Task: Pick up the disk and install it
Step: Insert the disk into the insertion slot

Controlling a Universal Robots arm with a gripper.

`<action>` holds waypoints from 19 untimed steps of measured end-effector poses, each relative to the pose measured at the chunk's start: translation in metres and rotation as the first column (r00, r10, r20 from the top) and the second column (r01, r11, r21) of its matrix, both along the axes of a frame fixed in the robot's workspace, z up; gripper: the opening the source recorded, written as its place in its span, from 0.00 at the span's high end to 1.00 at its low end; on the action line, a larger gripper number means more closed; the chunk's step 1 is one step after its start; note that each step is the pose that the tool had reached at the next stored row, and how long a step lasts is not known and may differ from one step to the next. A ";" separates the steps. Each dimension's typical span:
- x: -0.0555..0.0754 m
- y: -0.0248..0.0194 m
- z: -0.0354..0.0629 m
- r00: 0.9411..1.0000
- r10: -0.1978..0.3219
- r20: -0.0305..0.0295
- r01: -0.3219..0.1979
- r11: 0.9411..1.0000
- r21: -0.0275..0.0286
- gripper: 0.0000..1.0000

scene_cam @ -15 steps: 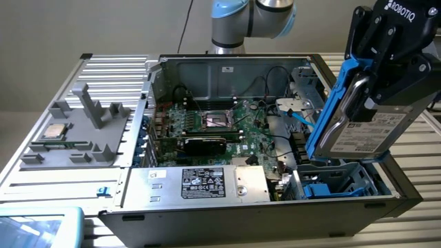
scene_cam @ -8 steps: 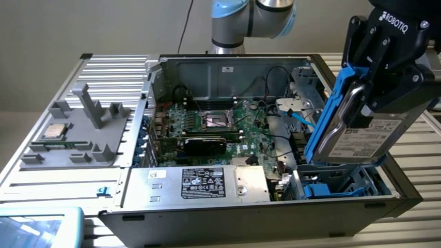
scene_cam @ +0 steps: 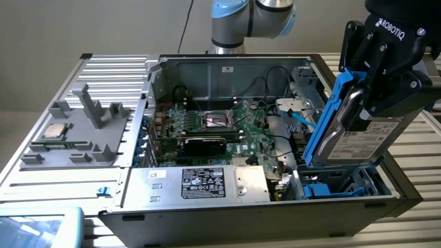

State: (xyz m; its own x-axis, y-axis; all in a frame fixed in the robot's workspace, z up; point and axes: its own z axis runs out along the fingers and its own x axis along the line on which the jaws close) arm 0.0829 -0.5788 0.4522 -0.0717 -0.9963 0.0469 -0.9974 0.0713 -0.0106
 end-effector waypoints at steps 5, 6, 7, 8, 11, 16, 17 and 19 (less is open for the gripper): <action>0.000 0.0000 -0.0038 1.000 0.000 0.000 0.000 1.000 -0.001 0.63; 0.000 0.0000 -0.0052 1.000 0.000 0.000 0.000 1.000 -0.001 0.63; 0.000 0.0000 -0.0068 1.000 0.000 0.000 0.000 1.000 -0.001 0.63; 0.000 0.0000 -0.0085 1.000 0.000 0.000 0.000 1.000 -0.001 0.63; 0.001 0.0000 -0.0116 1.000 0.000 0.000 0.000 1.000 -0.001 0.63; 0.001 0.0000 -0.0182 1.000 0.000 0.000 0.000 1.000 -0.001 0.63; 0.001 0.0000 -0.0191 1.000 0.001 0.000 -0.001 1.000 -0.001 0.63; 0.001 -0.0004 -0.0211 1.000 0.001 0.000 -0.001 1.000 -0.001 0.63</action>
